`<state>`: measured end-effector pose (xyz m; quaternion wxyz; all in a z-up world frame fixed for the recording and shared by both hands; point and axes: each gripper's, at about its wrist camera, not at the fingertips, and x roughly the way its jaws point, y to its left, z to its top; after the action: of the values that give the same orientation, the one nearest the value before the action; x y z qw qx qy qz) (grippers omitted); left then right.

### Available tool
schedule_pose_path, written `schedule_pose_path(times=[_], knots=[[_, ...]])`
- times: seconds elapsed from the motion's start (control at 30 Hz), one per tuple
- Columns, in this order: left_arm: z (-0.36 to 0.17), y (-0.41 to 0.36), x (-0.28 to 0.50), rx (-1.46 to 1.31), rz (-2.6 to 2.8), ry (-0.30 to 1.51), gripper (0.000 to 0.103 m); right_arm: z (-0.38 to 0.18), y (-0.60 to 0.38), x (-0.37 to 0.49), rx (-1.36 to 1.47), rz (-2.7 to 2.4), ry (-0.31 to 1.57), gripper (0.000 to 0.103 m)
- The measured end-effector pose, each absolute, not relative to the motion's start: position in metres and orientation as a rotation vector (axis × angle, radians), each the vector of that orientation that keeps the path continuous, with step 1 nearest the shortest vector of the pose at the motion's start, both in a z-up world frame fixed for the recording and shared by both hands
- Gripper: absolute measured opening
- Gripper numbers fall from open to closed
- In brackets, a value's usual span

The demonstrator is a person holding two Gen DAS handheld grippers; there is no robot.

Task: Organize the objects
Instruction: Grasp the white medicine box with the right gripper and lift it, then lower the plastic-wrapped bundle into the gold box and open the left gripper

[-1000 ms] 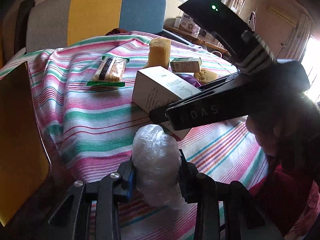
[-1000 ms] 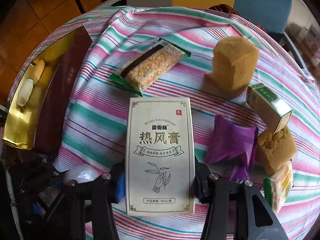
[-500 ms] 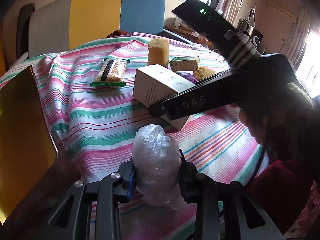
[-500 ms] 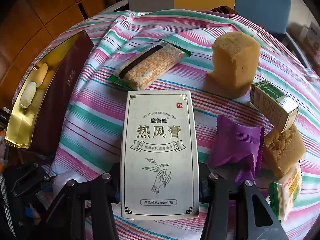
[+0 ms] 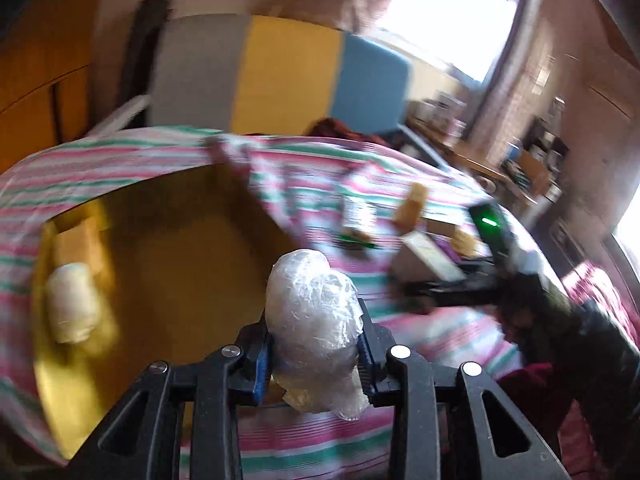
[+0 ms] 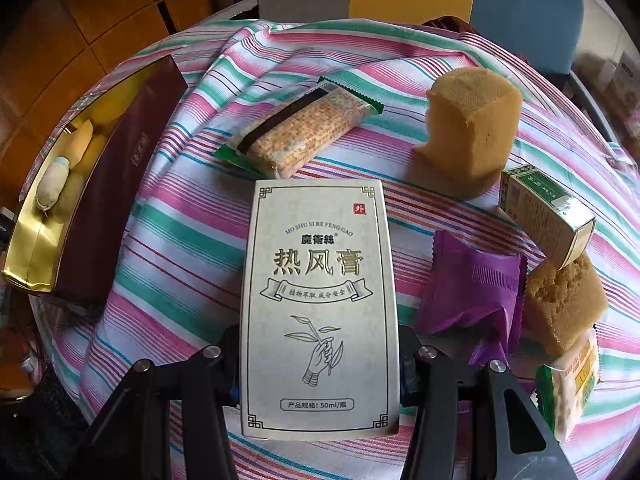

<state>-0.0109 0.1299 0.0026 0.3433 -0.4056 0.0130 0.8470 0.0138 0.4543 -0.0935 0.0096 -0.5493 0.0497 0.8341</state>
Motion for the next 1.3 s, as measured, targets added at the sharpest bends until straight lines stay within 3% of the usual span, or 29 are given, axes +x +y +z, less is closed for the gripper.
schedule_pose_path(times=[0.2,0.37,1.3], knots=[[-0.028,0.046,-0.054,-1.278,2.390,-0.013,0.034,-0.094,0.450,0.016,-1.713,2.602,0.133,0.052],[-0.050,0.021,-0.061,-1.378,2.418,-0.029,0.034,-0.094,0.452,0.014,-1.712,2.601,0.128,0.052],[-0.069,0.032,-0.066,-1.458,2.464,0.161,0.040,-0.094,0.454,0.016,-1.713,2.601,0.133,0.053]])
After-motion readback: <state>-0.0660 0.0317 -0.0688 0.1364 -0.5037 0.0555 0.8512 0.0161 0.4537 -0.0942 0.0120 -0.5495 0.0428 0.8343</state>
